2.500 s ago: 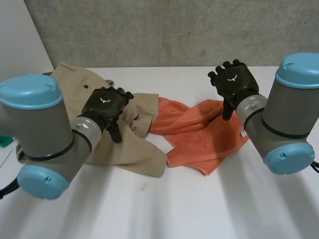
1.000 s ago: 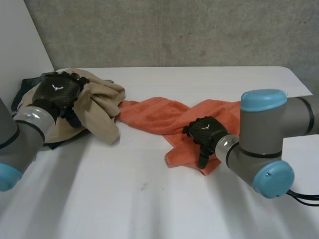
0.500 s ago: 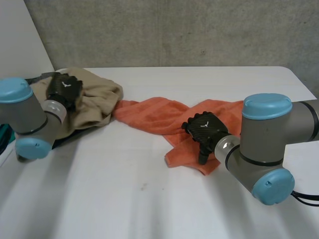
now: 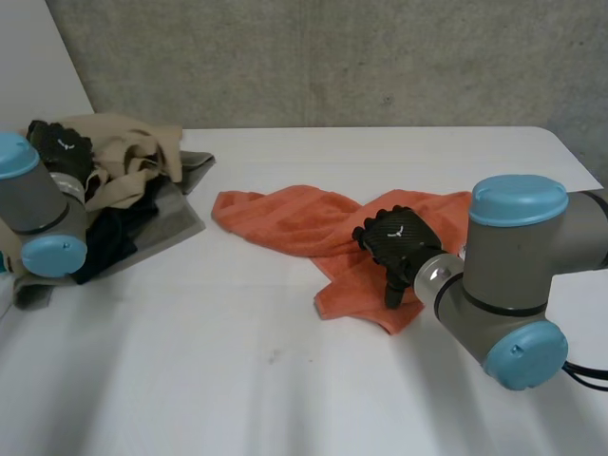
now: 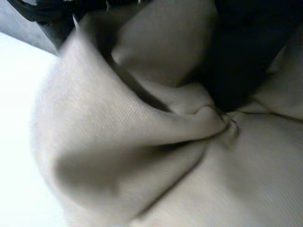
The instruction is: Fold the laundry.
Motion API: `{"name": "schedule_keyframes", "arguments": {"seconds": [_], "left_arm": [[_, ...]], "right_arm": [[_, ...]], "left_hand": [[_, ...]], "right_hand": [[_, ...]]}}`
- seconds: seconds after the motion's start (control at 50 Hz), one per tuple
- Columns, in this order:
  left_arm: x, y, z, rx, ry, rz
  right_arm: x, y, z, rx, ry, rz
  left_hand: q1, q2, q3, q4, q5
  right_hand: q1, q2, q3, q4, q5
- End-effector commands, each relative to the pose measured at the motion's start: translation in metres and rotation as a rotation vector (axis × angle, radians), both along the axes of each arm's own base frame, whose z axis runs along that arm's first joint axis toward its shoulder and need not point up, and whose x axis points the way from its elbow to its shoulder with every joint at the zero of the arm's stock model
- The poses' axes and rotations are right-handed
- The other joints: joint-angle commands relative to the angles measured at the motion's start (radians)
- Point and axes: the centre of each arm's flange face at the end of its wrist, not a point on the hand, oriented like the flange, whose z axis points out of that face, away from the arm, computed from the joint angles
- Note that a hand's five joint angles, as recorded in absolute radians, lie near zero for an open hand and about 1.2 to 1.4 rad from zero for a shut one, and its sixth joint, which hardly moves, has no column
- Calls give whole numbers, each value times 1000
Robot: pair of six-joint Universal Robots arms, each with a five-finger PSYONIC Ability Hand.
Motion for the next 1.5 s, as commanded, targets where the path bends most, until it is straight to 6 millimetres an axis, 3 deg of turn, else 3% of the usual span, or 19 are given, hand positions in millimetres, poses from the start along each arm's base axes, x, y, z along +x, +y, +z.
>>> {"name": "schedule_keyframes", "arguments": {"seconds": [0.02,0.26,0.4,0.46,0.56,0.76,0.78,0.86,0.92,1.0,1.08,1.1,1.16,1.18,1.24,1.4,1.5], "left_arm": [[-13,30,28,-2,76,-79],[-14,94,82,118,392,-207],[-25,142,98,273,556,-339],[-30,157,94,335,610,-374],[-41,184,75,440,680,-422],[-52,197,48,410,665,-430],[-52,197,48,405,662,-431],[-56,194,43,388,658,-428],[-59,192,42,385,652,-431],[-64,186,44,370,647,-432],[-70,177,44,359,643,-429],[-74,173,44,354,641,-435],[-82,167,43,353,638,-447],[-89,164,41,362,637,-457],[-103,161,31,409,634,-464],[-136,155,3,523,641,-488],[-151,160,-17,602,616,-492]], "right_arm": [[-5,-4,13,-24,-21,-16],[-18,-6,46,-14,-16,-55],[-20,7,48,123,-6,-74],[-15,11,42,139,-14,-63],[2,10,14,142,-23,-34],[21,-2,-27,101,-22,-26],[22,-3,-28,96,-23,-26],[26,-11,-27,58,-36,-21],[26,-15,-21,40,-40,-26],[24,-14,-4,29,-49,-24],[17,-15,45,-53,-100,-28],[15,-11,68,-97,-126,-15],[12,-2,106,-158,-169,13],[8,6,130,-196,-205,29],[1,24,175,-267,-291,73],[-14,58,250,-397,-488,180],[-25,69,282,-460,-576,193]], "left_hand": [[-488,-514,-513,-530,-531],[-488,-514,-513,-530,-531],[-488,-514,-513,-530,-531],[-488,-514,-513,-530,-531],[-488,-514,-513,-530,-531],[-488,-514,-513,-530,-531],[-488,-514,-513,-530,-531],[-488,-514,-513,-530,-531],[-488,-514,-513,-530,-531],[-488,-514,-513,-530,-531],[-488,-514,-513,-530,-531],[-488,-514,-513,-530,-531],[-488,-514,-513,-530,-531],[-488,-514,-513,-530,-531],[-488,-514,-513,-530,-531],[-488,-514,-513,-530,-531],[-488,-514,-513,-530,-531]], "right_hand": [[0,1,-8,-6,-13],[-103,-102,-111,-109,-116],[-59,-58,-67,-65,-72],[-53,-52,-61,-59,-66],[44,45,36,38,31],[111,112,103,105,98],[161,162,153,155,148],[1088,1089,1079,1081,1075],[1090,1091,1081,1083,1077],[1090,1091,1081,1083,1077],[1090,1091,1081,1083,1077],[1090,1091,1081,1083,1077],[1090,1091,1081,1083,1077],[1090,1091,1081,1083,1077],[1090,1091,1081,1083,1077],[1090,1091,1081,1083,1077],[1090,1091,1081,1083,1077]]}}
